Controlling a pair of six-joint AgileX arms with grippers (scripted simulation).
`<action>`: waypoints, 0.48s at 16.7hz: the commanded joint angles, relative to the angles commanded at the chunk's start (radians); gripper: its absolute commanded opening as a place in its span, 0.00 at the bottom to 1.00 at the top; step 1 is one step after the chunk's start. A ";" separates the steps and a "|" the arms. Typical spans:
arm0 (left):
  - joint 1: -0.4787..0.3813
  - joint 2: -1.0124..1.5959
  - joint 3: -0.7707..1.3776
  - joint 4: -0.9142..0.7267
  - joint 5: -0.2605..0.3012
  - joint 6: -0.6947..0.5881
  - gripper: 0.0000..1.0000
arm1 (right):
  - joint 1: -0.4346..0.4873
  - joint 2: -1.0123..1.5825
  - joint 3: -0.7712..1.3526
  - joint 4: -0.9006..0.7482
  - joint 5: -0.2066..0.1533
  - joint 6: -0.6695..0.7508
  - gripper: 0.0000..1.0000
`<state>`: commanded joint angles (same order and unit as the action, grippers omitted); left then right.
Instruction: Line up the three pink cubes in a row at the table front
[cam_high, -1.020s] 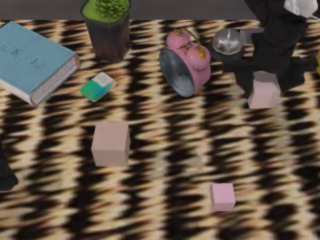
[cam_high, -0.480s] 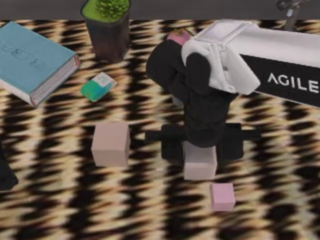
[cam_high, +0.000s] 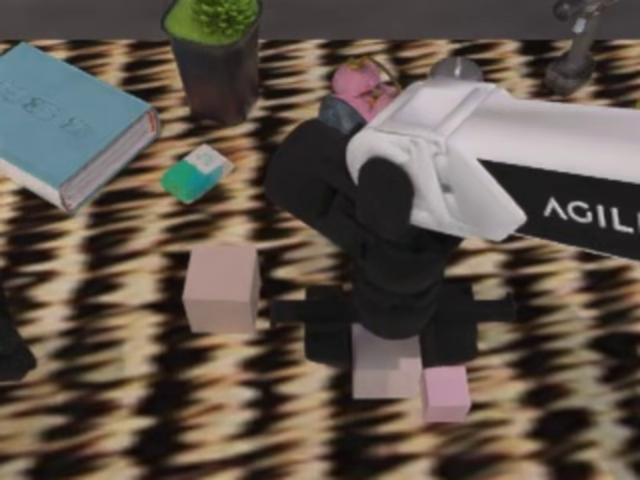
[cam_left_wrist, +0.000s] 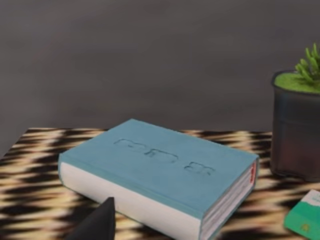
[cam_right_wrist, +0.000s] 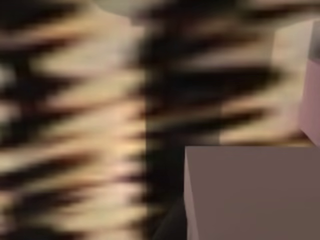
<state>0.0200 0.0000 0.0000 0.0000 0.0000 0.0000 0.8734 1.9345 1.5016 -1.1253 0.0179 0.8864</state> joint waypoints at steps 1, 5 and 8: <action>0.000 0.000 0.000 0.000 0.000 0.000 1.00 | 0.001 0.001 -0.003 0.003 0.000 -0.001 0.00; 0.000 0.000 0.000 0.000 0.000 0.000 1.00 | 0.002 0.035 -0.080 0.122 0.001 0.000 0.00; 0.000 0.000 0.000 0.000 0.000 0.000 1.00 | 0.004 0.071 -0.153 0.234 0.002 0.002 0.00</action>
<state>0.0200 0.0000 0.0000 0.0000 0.0000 0.0000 0.8779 2.0059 1.3487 -0.8910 0.0194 0.8885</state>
